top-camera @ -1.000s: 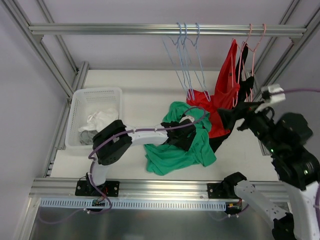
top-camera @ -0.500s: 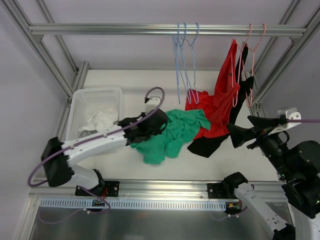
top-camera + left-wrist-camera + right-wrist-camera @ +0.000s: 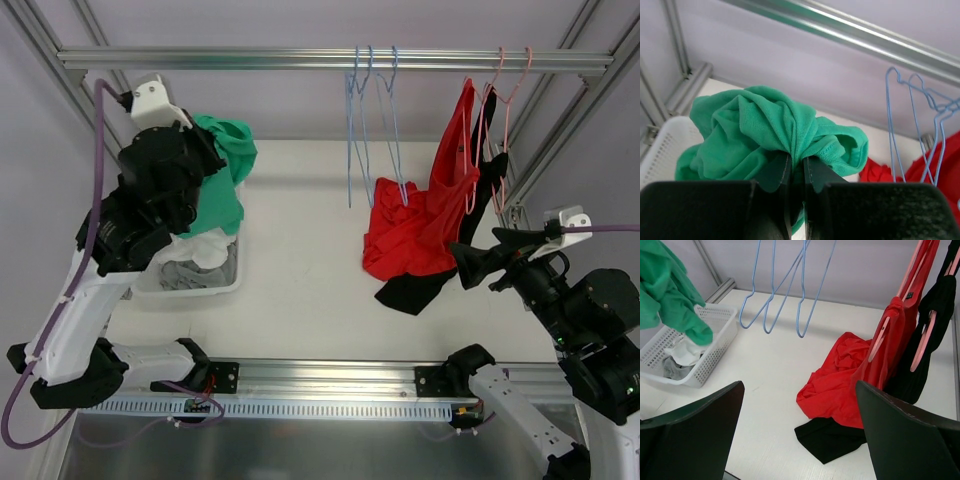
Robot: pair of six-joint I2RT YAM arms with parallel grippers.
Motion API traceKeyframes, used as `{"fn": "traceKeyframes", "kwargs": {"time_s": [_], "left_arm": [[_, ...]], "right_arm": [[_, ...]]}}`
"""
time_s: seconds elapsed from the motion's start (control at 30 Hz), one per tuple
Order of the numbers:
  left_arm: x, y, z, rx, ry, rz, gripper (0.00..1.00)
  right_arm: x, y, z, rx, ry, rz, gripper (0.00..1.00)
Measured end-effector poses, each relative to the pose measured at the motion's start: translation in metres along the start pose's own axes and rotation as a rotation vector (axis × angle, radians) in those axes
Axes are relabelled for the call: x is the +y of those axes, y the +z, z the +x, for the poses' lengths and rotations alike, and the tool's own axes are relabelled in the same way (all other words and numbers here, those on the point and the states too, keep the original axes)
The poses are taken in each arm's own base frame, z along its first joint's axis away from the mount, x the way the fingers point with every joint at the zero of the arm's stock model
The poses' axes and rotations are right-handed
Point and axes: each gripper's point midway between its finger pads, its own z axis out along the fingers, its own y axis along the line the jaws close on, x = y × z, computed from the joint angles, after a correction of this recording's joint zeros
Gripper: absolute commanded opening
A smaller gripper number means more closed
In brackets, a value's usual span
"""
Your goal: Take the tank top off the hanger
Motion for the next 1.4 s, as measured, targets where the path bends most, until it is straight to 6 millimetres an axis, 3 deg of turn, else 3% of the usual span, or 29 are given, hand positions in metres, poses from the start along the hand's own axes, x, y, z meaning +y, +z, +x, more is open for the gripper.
{"fn": "traceKeyframes", "kwargs": {"time_s": [0.13, 0.2, 0.3, 0.47, 0.6, 0.8, 0.93, 0.97, 1.03, 1.1, 1.13, 1.27, 1.4], "left_arm": [[0.028, -0.005, -0.026, -0.061, 0.001, -0.074, 0.00], [0.047, -0.002, -0.023, -0.059, 0.011, -0.128, 0.00], [0.080, 0.012, 0.000, -0.014, 0.028, -0.223, 0.00], [0.143, 0.042, 0.086, 0.187, 0.003, -0.390, 0.00], [0.178, 0.051, 0.154, 0.348, -0.064, -0.498, 0.00], [0.195, 0.059, 0.245, 0.537, -0.141, -0.594, 0.00], [0.198, 0.063, 0.288, 0.647, -0.156, -0.623, 0.00], [0.198, 0.064, 0.291, 0.654, -0.159, -0.624, 0.00], [0.198, 0.064, 0.285, 0.634, -0.174, -0.621, 0.13], [0.199, 0.062, 0.270, 0.587, -0.198, -0.609, 0.09], [0.199, 0.062, 0.258, 0.558, -0.211, -0.604, 0.00], [0.200, 0.065, 0.206, 0.430, -0.251, -0.575, 0.00], [0.198, 0.063, 0.153, 0.325, -0.258, -0.547, 0.00]], "right_arm": [[0.000, 0.006, 0.001, 0.019, -0.002, 0.002, 1.00], [0.000, 0.010, 0.001, 0.028, -0.003, 0.003, 1.00], [0.001, 0.016, 0.002, 0.045, -0.004, -0.001, 1.00], [0.003, 0.025, 0.007, 0.080, -0.004, -0.010, 1.00], [0.001, 0.031, 0.010, 0.097, -0.004, 0.002, 1.00], [-0.013, 0.044, 0.011, 0.137, -0.011, 0.088, 1.00], [-0.026, 0.061, -0.002, 0.175, -0.027, 0.170, 1.00], [-0.029, 0.064, -0.006, 0.180, -0.030, 0.186, 1.00], [-0.040, 0.073, -0.014, 0.188, -0.032, 0.234, 0.99], [-0.056, 0.083, -0.022, 0.202, -0.023, 0.296, 0.99], [-0.065, 0.086, -0.027, 0.203, -0.014, 0.326, 0.99], [-0.094, 0.104, -0.044, 0.200, 0.046, 0.391, 1.00], [-0.095, 0.116, -0.039, 0.227, 0.093, 0.358, 0.99]]}}
